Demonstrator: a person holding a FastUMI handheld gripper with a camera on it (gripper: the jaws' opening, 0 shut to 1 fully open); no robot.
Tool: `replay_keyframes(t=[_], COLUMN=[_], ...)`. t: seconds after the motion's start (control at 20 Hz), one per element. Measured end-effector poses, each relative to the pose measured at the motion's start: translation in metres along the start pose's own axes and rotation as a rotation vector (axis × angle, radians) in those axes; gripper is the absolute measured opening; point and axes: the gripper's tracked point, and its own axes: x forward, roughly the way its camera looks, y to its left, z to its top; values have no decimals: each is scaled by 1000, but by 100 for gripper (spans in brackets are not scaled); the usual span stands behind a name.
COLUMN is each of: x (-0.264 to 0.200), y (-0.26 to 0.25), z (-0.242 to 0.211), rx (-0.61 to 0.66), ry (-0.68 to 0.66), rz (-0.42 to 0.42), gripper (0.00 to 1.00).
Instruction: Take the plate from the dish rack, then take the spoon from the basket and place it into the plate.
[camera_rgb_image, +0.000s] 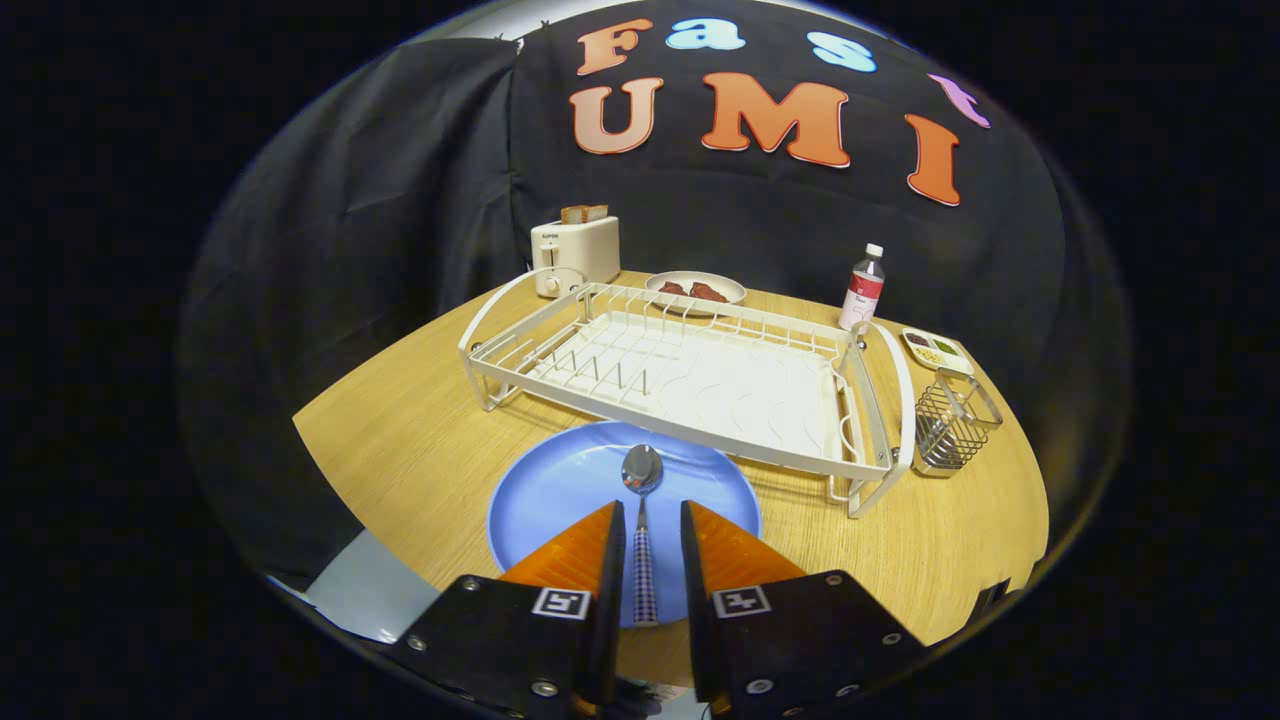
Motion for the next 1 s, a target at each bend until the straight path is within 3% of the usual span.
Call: replay_keyframes(t=[0.05, 0.25, 0.55, 1.0], x=[-3, -15, -34, -58], y=[-5, -25, -56, -105], z=[12, 55, 113, 169], rx=[1, 12, 76, 137], ry=[-19, -91, -201, -329], rz=[-11, -42, -109, -219], gripper=[41, 66, 96, 97])
